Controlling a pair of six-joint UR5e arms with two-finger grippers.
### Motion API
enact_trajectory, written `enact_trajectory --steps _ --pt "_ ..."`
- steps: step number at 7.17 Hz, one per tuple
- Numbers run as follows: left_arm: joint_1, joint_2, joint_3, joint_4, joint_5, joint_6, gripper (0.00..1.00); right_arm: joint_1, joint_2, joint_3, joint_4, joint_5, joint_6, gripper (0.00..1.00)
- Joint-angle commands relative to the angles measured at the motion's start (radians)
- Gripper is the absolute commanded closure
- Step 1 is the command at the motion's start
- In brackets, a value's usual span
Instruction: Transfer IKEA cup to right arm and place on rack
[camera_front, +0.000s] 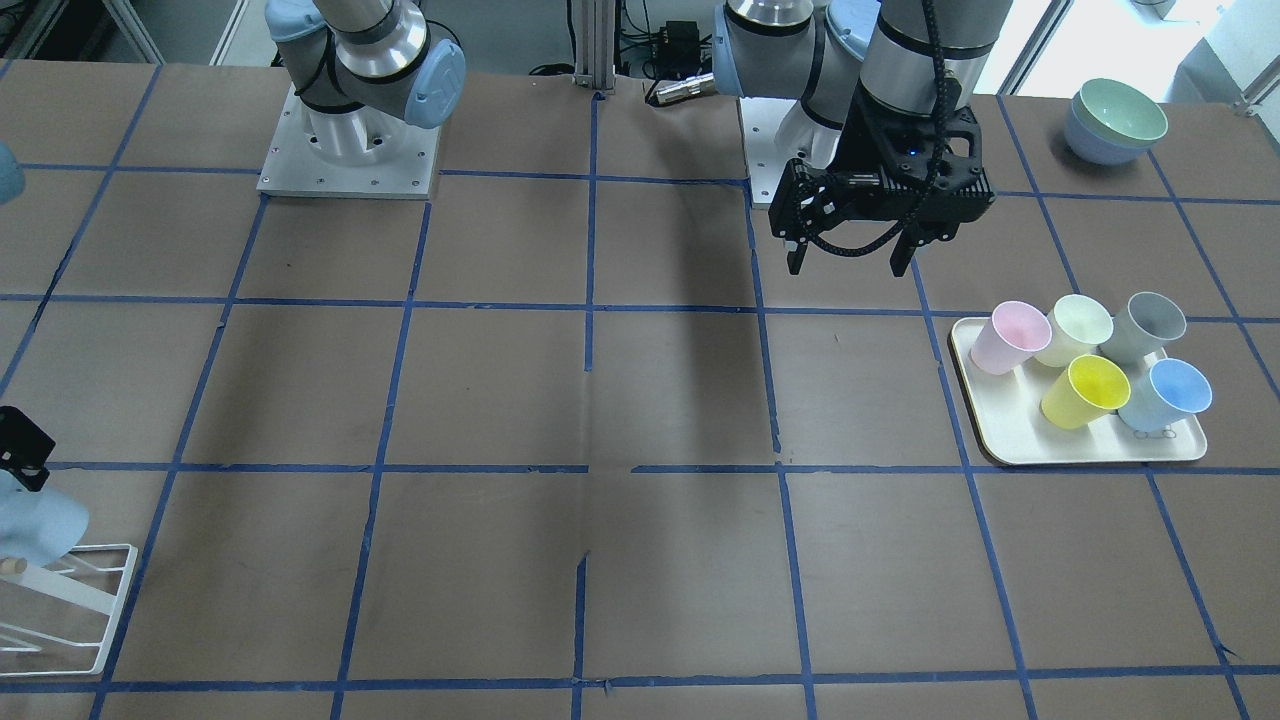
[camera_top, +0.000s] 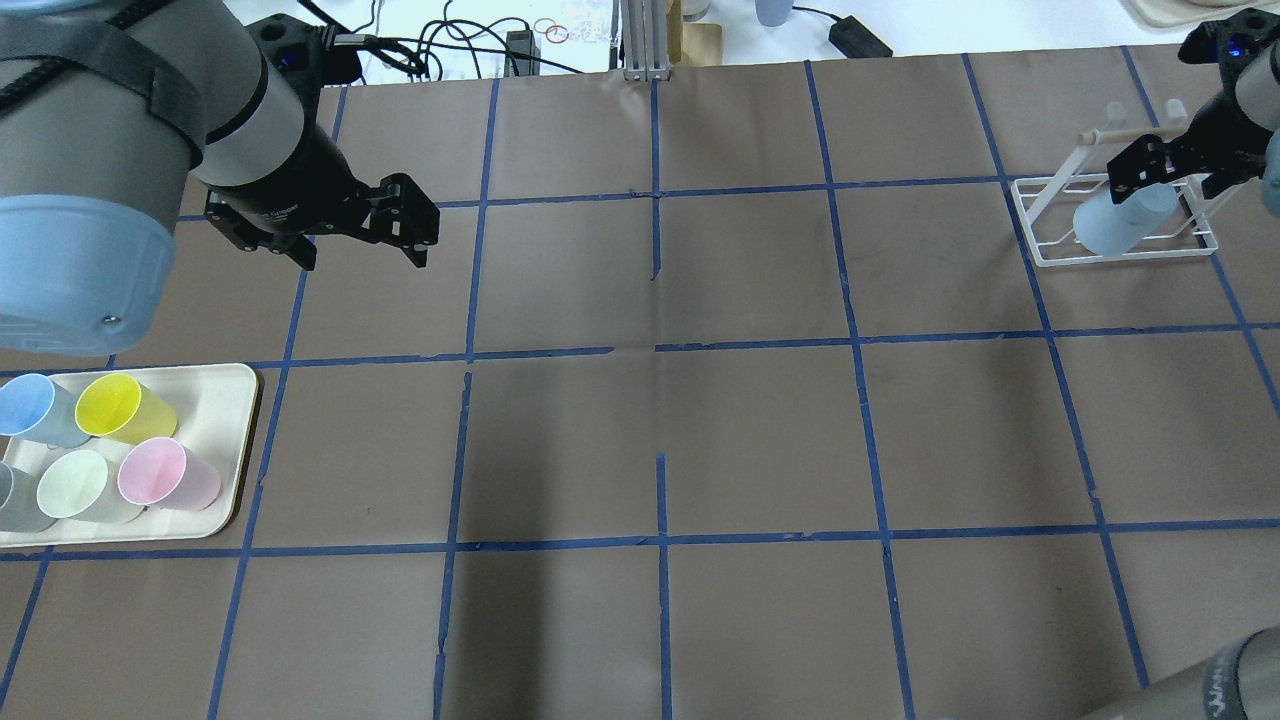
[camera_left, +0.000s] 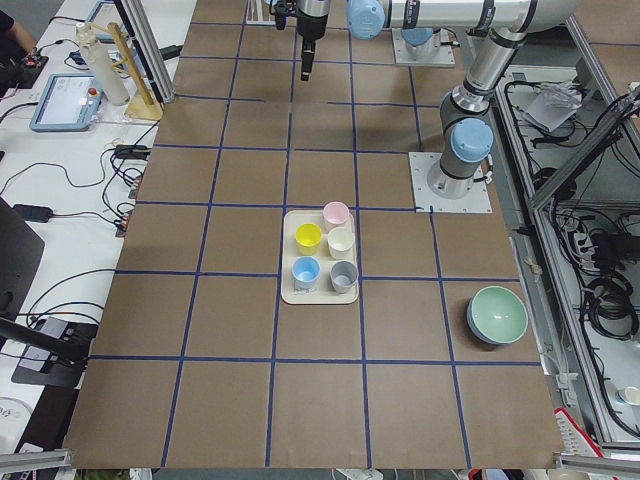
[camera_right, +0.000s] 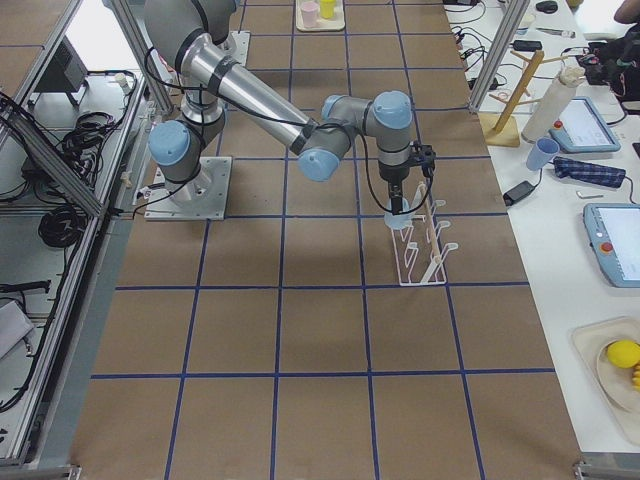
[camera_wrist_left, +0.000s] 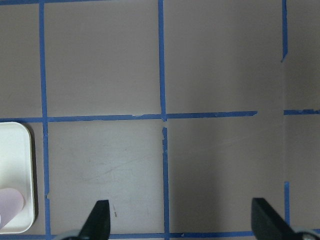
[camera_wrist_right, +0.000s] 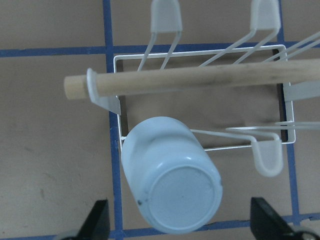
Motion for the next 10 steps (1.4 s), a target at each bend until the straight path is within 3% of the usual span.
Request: enact_trajectory --steps 1,2,3,5,7,10 --pt "0.0 0.004 0.005 -0.007 0.002 -0.001 0.0 0.007 -0.107 -0.002 0.154 -0.013 0.002 0.0" --pt "-0.001 0.003 0.005 -0.007 0.002 -0.001 0.0 0.022 -0.17 -0.002 0.296 -0.007 0.002 0.0" --pt "-0.001 0.009 0.005 -0.008 0.003 -0.001 0.0 0.056 -0.246 -0.002 0.352 -0.012 0.012 0.0" --pt "-0.001 0.004 0.005 -0.008 0.002 -0.001 0.0 0.142 -0.36 -0.002 0.54 0.002 0.191 0.0" --pt "0.002 0.01 -0.007 -0.007 0.002 0.001 0.0 0.299 -0.431 0.001 0.619 0.002 0.423 0.0" --pt "0.003 0.003 0.006 -0.008 0.004 -0.001 0.0 0.439 -0.44 0.01 0.622 0.003 0.537 0.0"
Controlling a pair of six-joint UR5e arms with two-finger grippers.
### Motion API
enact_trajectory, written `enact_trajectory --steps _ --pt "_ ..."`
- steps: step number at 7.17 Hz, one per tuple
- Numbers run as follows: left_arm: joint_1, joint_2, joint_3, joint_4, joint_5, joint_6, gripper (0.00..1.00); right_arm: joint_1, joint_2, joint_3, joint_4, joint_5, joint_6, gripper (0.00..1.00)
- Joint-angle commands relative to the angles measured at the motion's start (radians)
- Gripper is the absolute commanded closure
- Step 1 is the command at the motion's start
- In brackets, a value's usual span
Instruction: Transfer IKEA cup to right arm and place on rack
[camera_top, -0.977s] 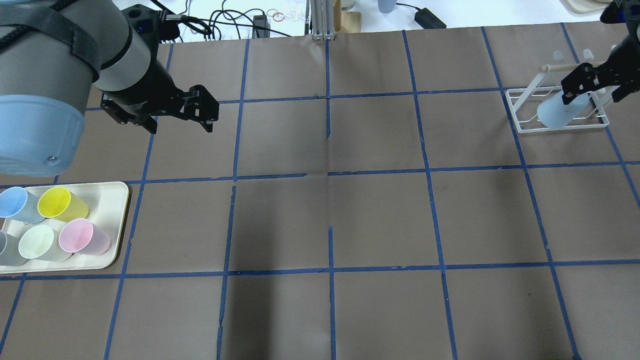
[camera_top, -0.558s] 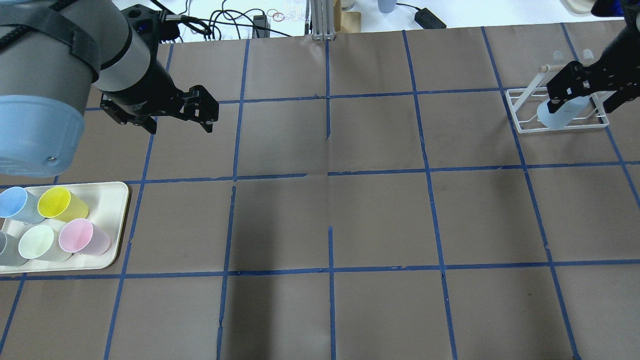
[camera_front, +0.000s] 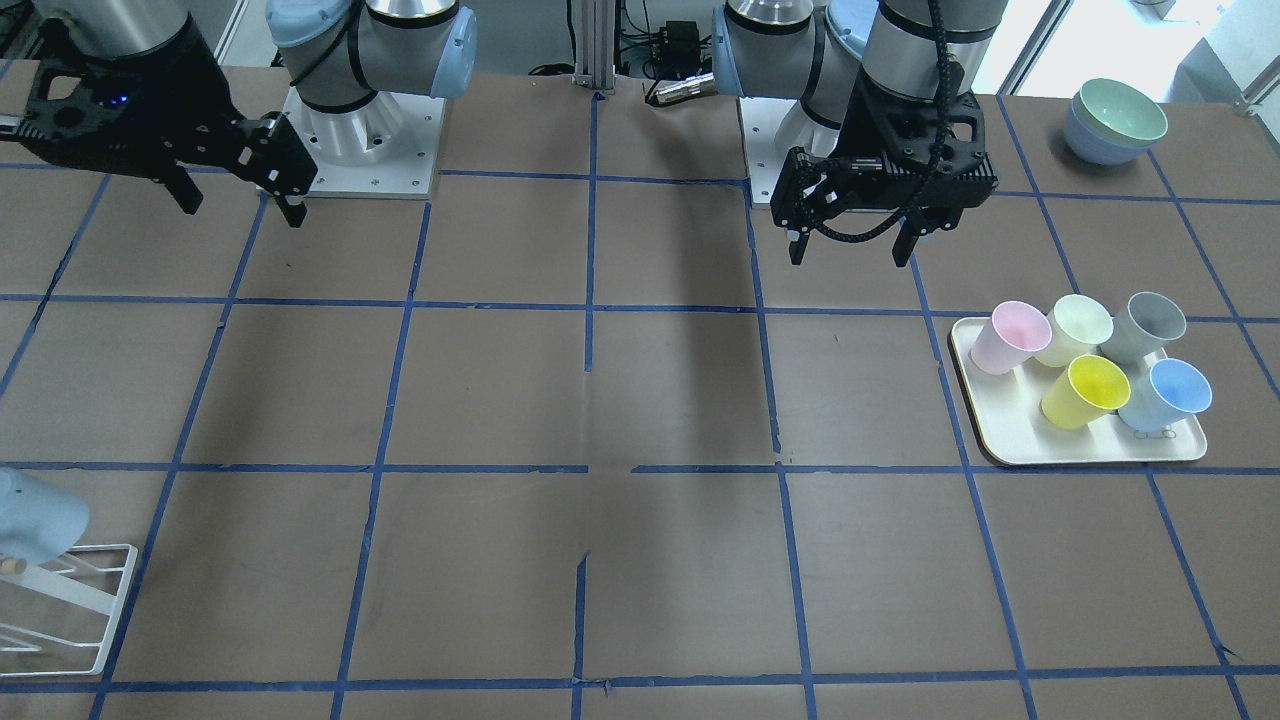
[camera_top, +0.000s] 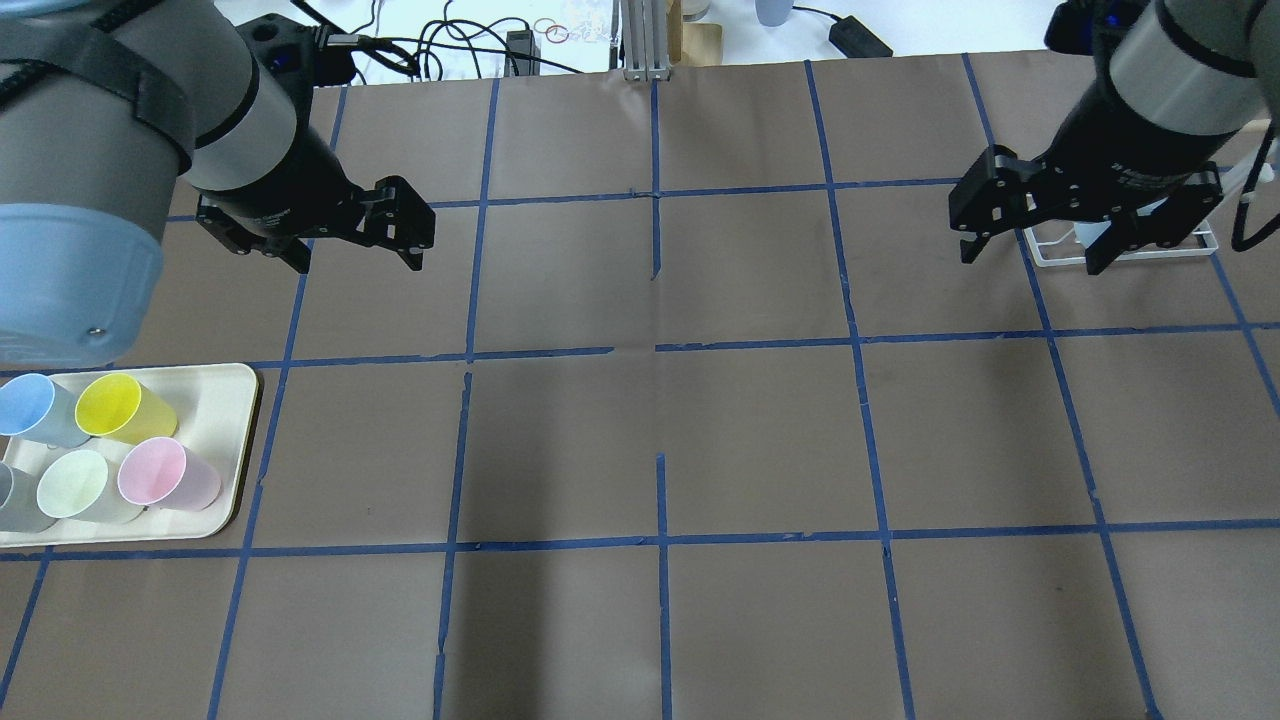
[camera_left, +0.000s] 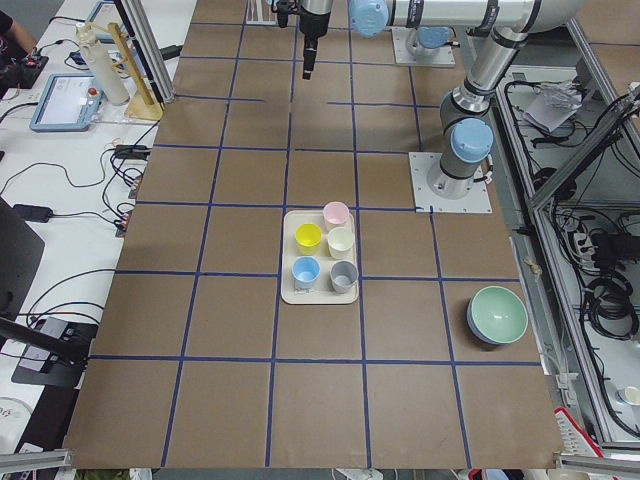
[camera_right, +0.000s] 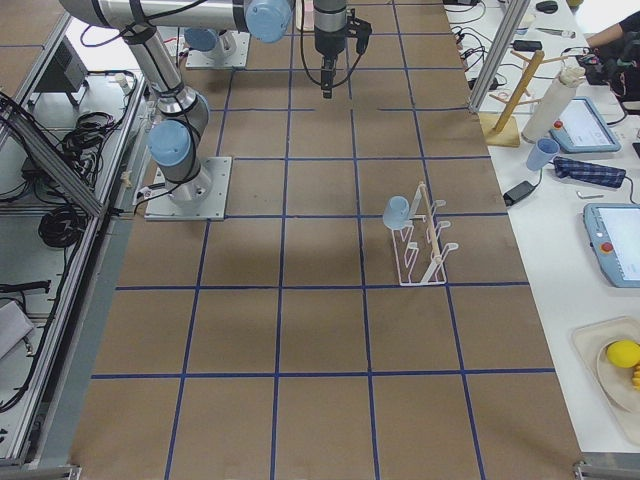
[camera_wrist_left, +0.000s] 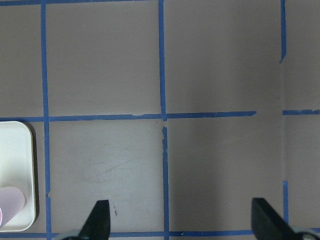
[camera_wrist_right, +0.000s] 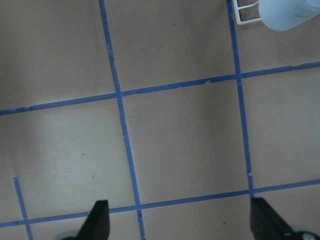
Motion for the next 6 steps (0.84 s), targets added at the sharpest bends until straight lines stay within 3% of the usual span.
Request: enact_trajectory --steps 1,6 --pt "0.004 -0.021 0.014 -0.002 0.002 -0.001 0.0 0.05 -0.037 0.018 0.03 0.008 0.032 0.0" --pt "0.002 -0.031 0.019 -0.025 -0.02 -0.002 0.0 0.053 -0.06 0.033 0.031 0.008 0.042 0.0"
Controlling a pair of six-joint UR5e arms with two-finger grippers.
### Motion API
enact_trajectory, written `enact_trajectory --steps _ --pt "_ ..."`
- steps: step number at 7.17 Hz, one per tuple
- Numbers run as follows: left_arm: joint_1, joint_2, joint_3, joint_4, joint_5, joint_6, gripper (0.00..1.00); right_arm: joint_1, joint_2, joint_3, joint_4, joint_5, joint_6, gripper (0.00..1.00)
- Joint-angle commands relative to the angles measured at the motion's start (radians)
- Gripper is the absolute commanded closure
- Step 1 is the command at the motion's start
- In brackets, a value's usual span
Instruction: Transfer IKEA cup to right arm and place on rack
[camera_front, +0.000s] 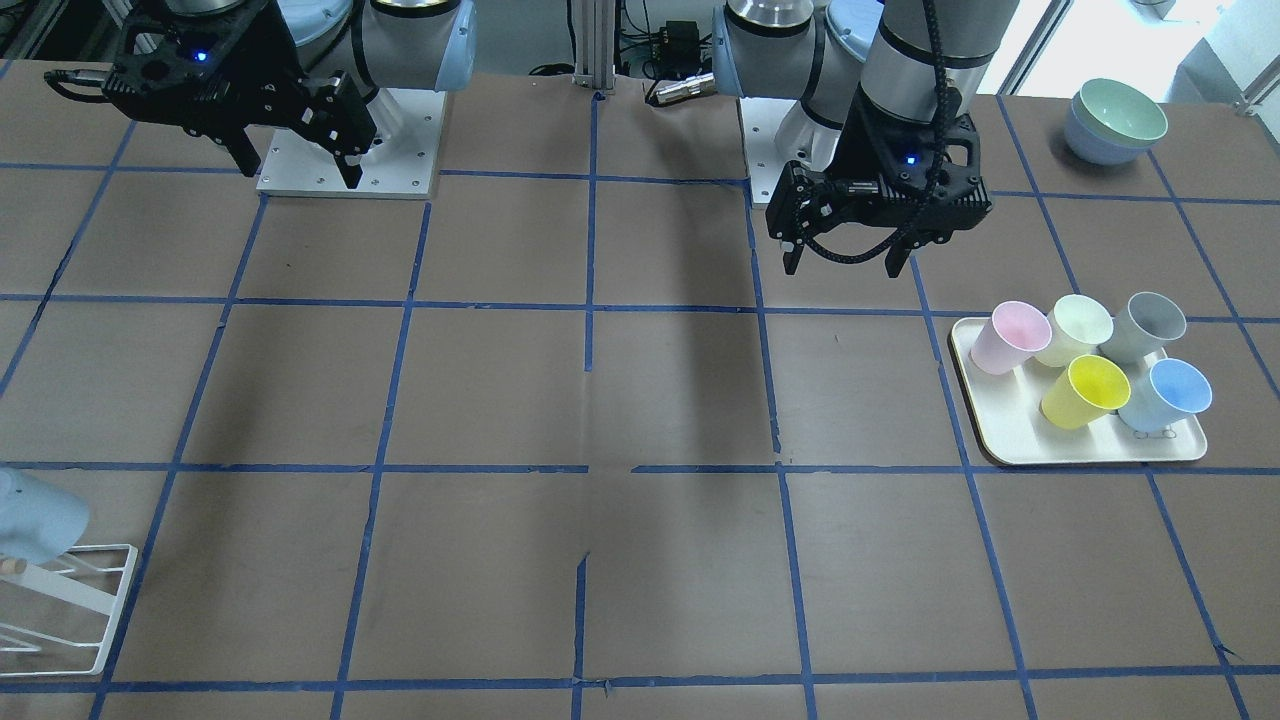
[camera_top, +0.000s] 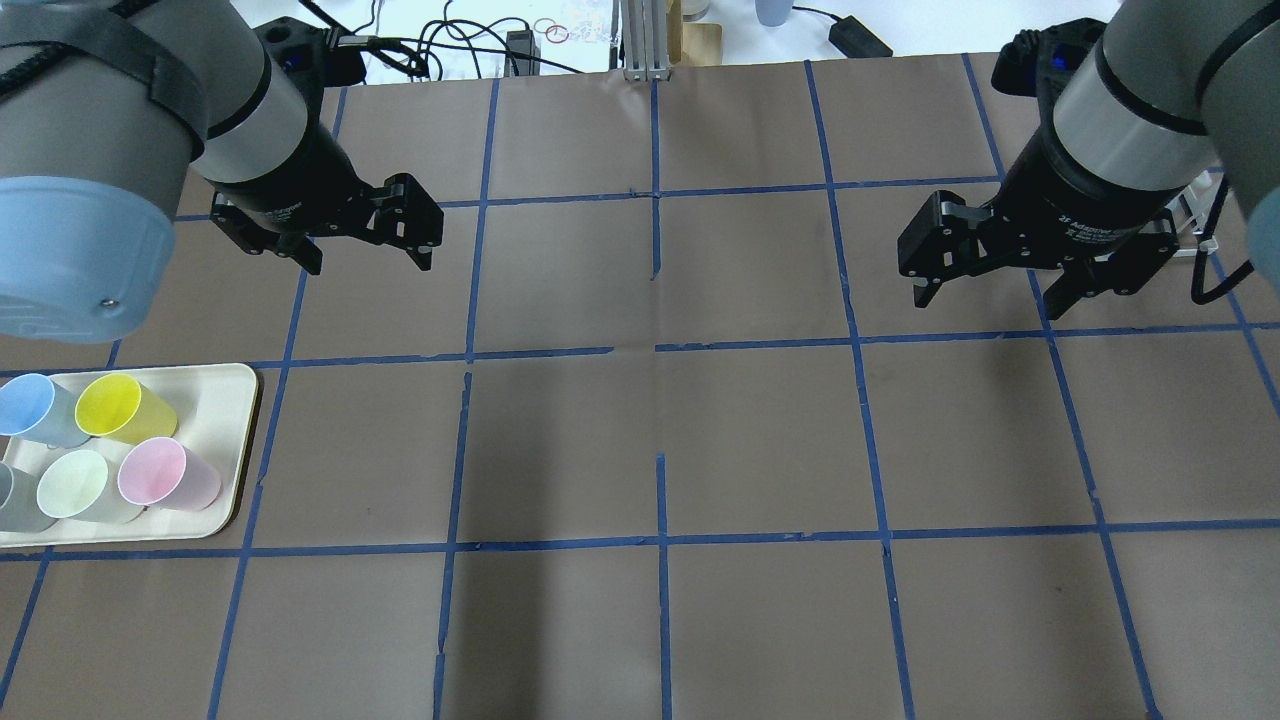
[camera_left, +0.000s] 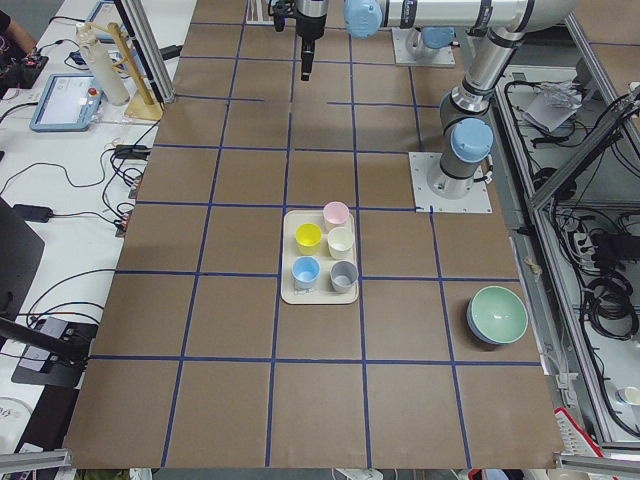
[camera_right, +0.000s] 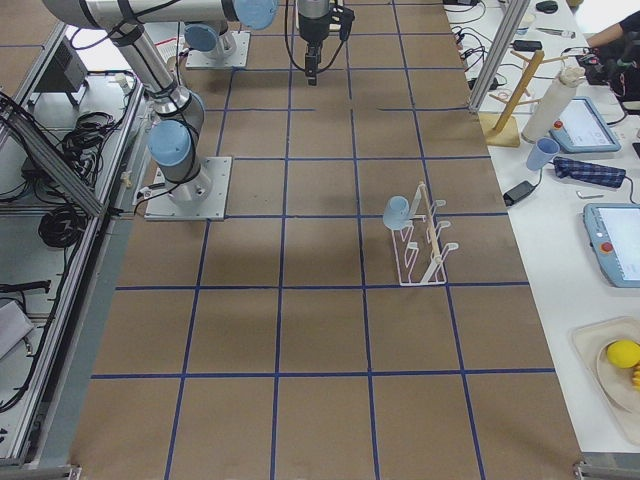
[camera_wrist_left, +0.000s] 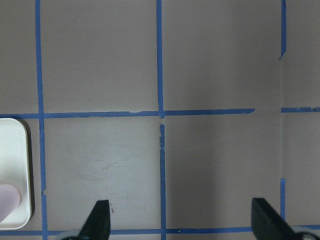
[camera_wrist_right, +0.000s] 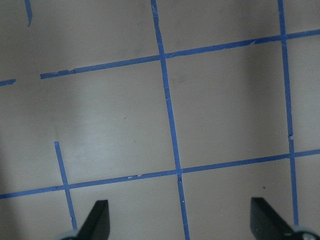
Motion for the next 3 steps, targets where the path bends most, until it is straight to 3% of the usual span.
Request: enact_trajectory --steps 1,3 --pt "0.0 0.0 0.001 -0.001 0.005 0.001 0.0 0.0 -0.002 0.001 -0.013 0.001 -0.004 0.0" --pt "0.0 0.0 0.001 -0.001 0.005 0.001 0.0 -0.001 -0.002 0.002 -0.007 -0.001 -0.002 0.0"
